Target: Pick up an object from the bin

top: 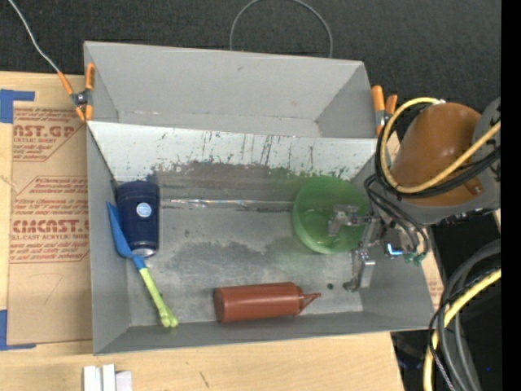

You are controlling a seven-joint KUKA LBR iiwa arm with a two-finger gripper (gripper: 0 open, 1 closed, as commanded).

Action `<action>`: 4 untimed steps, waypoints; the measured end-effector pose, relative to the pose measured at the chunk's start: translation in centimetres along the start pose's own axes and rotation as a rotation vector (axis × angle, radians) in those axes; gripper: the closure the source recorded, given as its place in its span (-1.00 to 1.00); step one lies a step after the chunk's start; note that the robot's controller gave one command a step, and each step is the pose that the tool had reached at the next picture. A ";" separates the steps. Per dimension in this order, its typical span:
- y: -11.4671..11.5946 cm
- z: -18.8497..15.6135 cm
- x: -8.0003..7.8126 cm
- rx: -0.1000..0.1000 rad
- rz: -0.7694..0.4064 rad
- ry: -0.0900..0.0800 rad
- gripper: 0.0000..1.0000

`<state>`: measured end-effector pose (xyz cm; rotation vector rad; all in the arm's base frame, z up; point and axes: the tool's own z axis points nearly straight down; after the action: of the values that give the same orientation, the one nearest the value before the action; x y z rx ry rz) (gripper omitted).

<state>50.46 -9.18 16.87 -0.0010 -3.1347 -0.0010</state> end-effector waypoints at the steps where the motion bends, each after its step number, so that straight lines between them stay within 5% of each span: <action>1: 0.1 -0.4 -0.2 0.001 -0.002 -0.008 -1.00; 2: -0.8 9.7 -8.0 -0.001 0.083 -0.003 -1.00; 3: -1.2 9.7 -8.1 -0.002 0.284 -0.010 -1.00; 4: -0.7 9.7 -8.1 0.000 0.082 -0.007 -1.00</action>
Offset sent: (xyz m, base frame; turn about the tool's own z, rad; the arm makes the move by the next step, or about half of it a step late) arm 0.0783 -0.0090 -0.0987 0.0837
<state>58.53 -9.92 7.14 -0.1305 -3.1391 -0.0010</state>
